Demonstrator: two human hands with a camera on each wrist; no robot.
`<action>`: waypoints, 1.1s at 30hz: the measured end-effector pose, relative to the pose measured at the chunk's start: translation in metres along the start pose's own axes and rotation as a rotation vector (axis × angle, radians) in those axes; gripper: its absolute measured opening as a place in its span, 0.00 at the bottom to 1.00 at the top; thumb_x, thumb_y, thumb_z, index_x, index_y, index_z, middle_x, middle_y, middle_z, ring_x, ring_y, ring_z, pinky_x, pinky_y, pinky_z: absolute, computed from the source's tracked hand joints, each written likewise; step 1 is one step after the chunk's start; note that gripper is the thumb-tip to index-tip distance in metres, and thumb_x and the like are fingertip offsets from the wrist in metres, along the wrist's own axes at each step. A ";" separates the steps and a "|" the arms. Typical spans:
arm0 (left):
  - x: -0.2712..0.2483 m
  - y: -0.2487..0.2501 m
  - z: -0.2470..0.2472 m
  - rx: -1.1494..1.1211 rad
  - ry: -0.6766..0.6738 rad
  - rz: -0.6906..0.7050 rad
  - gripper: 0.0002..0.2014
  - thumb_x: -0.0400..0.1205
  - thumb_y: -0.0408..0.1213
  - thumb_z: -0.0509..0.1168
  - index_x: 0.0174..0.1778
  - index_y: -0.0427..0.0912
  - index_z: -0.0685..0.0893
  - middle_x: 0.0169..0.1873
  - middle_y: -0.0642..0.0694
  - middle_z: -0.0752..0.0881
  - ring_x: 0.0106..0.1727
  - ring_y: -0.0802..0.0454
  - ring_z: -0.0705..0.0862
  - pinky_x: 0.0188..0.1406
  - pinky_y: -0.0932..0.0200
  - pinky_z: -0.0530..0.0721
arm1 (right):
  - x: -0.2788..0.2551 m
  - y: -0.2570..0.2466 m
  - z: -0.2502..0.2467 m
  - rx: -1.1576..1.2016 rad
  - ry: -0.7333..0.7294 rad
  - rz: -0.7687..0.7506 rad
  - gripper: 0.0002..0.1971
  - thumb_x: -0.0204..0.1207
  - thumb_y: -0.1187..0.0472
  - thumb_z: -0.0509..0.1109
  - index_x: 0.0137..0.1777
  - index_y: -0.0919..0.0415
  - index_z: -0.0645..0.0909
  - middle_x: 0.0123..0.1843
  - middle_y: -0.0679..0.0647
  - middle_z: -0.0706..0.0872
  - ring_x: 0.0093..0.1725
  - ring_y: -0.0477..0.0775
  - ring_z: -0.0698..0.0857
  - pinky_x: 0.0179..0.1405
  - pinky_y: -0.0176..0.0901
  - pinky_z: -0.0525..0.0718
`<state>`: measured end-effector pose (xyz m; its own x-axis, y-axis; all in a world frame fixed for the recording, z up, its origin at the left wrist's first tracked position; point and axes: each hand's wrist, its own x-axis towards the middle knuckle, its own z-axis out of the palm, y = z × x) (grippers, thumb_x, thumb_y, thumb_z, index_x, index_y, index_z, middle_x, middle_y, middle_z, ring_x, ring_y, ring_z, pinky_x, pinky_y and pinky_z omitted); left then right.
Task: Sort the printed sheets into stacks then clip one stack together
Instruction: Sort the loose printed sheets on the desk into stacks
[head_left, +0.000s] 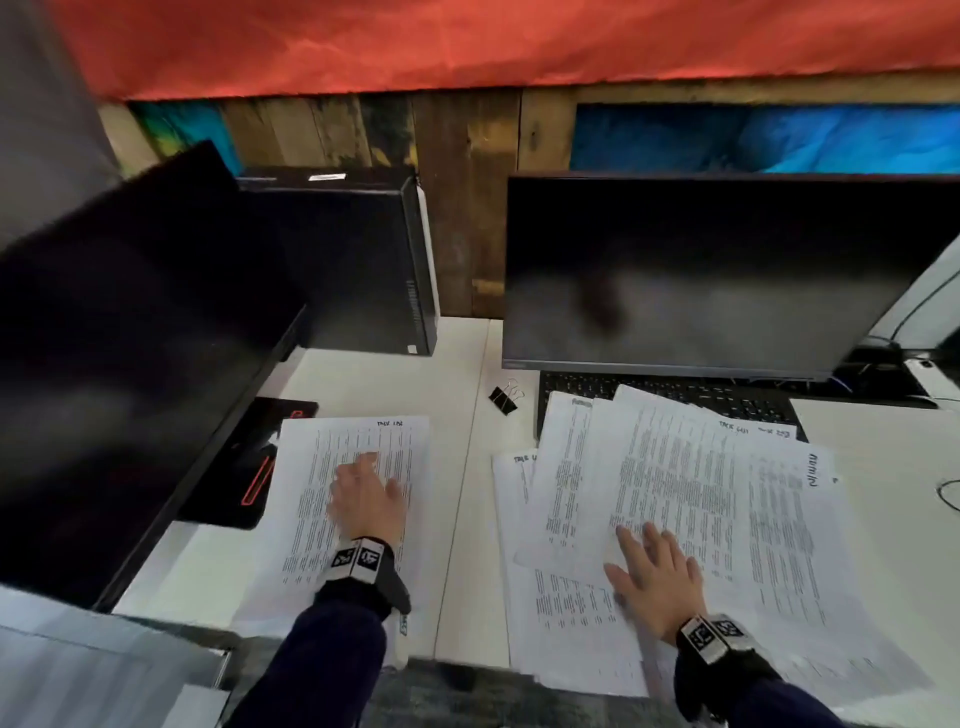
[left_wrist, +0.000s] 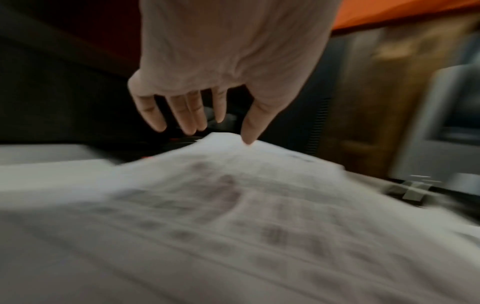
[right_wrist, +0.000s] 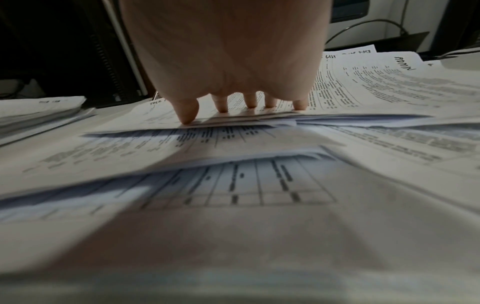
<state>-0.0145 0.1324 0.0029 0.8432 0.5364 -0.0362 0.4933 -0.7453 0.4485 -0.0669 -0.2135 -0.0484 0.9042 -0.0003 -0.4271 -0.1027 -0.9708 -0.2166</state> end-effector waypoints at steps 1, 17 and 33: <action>-0.009 0.016 0.015 -0.070 -0.063 0.100 0.18 0.81 0.38 0.64 0.67 0.43 0.74 0.63 0.39 0.75 0.63 0.41 0.77 0.62 0.46 0.78 | -0.002 -0.004 0.002 0.001 -0.017 -0.020 0.35 0.78 0.32 0.38 0.84 0.42 0.42 0.86 0.53 0.39 0.85 0.59 0.39 0.81 0.63 0.42; -0.052 0.123 0.131 -0.281 -0.707 -0.185 0.26 0.73 0.37 0.61 0.69 0.38 0.73 0.64 0.37 0.78 0.62 0.39 0.80 0.63 0.46 0.83 | 0.021 0.075 -0.064 1.034 0.230 0.683 0.34 0.73 0.54 0.69 0.77 0.65 0.64 0.75 0.69 0.68 0.69 0.71 0.74 0.70 0.56 0.73; -0.095 0.174 0.128 -0.318 -0.733 -0.133 0.27 0.80 0.37 0.61 0.76 0.37 0.69 0.70 0.39 0.77 0.60 0.44 0.82 0.57 0.55 0.83 | 0.027 0.146 -0.067 0.760 0.359 0.844 0.28 0.71 0.61 0.69 0.71 0.64 0.68 0.71 0.68 0.70 0.70 0.70 0.69 0.71 0.61 0.67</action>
<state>0.0183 -0.0993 -0.0303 0.7615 0.1343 -0.6341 0.6084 -0.4857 0.6277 -0.0296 -0.3709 -0.0331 0.4849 -0.7557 -0.4403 -0.8309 -0.2408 -0.5016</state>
